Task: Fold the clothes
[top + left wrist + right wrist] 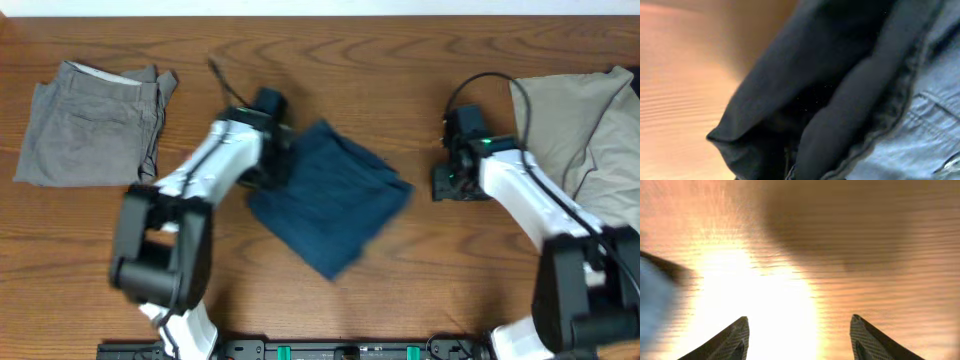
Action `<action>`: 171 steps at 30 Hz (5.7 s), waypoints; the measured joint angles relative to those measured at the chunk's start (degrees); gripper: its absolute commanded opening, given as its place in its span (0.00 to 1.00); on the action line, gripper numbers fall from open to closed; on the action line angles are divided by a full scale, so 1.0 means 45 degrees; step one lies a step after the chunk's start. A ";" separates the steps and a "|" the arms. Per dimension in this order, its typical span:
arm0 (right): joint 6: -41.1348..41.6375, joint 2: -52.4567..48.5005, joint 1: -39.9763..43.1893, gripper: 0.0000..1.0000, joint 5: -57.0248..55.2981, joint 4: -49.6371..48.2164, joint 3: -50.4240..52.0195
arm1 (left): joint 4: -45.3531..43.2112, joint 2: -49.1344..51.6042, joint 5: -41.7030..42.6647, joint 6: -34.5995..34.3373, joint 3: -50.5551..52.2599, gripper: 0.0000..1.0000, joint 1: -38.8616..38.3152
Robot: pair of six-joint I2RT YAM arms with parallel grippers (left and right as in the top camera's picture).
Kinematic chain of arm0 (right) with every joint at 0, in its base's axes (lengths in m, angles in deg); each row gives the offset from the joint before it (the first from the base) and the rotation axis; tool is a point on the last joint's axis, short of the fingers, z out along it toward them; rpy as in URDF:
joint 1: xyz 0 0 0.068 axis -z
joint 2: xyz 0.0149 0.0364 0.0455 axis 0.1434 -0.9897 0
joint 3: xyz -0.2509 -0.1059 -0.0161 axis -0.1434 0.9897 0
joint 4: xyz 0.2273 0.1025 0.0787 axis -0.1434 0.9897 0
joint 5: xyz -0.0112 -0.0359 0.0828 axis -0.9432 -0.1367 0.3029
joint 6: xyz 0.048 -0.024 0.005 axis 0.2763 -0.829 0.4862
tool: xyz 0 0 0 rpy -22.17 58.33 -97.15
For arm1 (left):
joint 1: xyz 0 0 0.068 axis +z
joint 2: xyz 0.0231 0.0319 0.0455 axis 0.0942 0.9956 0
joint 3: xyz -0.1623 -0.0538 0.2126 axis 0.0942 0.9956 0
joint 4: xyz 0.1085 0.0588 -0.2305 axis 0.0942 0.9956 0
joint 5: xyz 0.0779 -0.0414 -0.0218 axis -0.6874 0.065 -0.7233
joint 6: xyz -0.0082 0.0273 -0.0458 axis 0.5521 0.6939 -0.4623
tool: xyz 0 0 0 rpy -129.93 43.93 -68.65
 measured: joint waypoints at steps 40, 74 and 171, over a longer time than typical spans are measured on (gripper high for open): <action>0.0073 0.2783 0.0272 0.63 -0.0039 0.1617 0.0000 | -0.6547 -0.2239 -0.3891 0.2375 -0.1258 0.11 0.7504; -0.0287 0.2783 0.0355 0.99 0.2633 -0.2390 -0.0005 | -0.3745 -0.0826 0.3011 -0.2749 -0.1171 0.98 0.5741; -0.0413 2.1177 0.2715 0.99 0.0821 -0.8539 1.2182 | 0.0393 -1.6801 0.2215 -0.1821 0.4503 0.98 0.2943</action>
